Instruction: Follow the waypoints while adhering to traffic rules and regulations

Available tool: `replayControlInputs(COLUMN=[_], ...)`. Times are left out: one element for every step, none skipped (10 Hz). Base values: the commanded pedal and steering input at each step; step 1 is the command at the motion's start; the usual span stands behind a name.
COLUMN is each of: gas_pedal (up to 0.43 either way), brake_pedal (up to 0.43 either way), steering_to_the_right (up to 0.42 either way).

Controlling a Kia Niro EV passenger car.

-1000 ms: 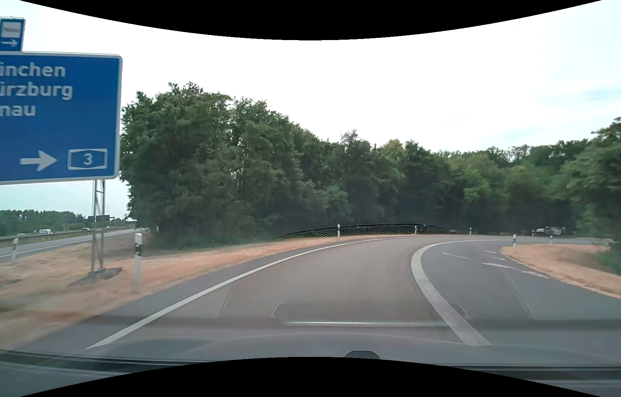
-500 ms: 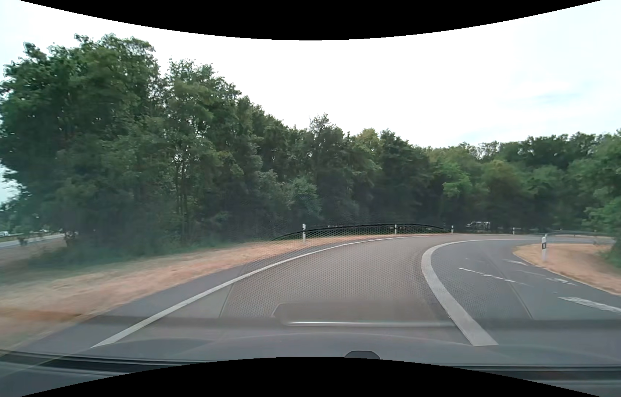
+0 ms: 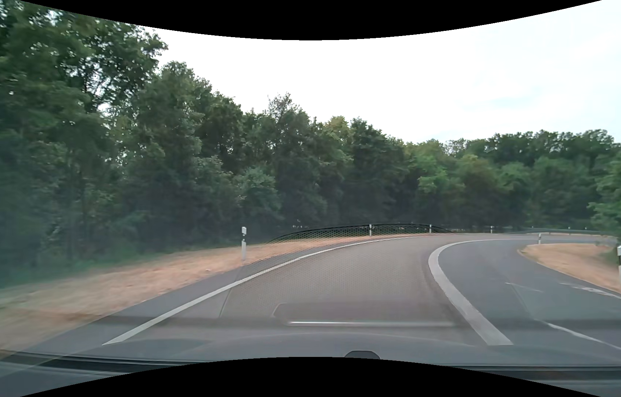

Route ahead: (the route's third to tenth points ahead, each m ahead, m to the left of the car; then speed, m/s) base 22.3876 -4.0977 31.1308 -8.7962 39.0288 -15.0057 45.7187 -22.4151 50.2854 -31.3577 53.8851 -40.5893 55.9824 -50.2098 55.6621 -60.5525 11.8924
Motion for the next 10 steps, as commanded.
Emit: replayControlInputs(gas_pedal=[0.0,0.0,0.0,0.0,0.0,0.0,0.0,0.0,0.0,0.0], brake_pedal=[0.122,0.116,0.11,0.098,0.085,0.073,0.067,0.055,0.043,0.024], steering_to_the_right=[0.085,0.086,0.087,0.088,0.089,0.09,0.091,0.092,0.093,0.094])
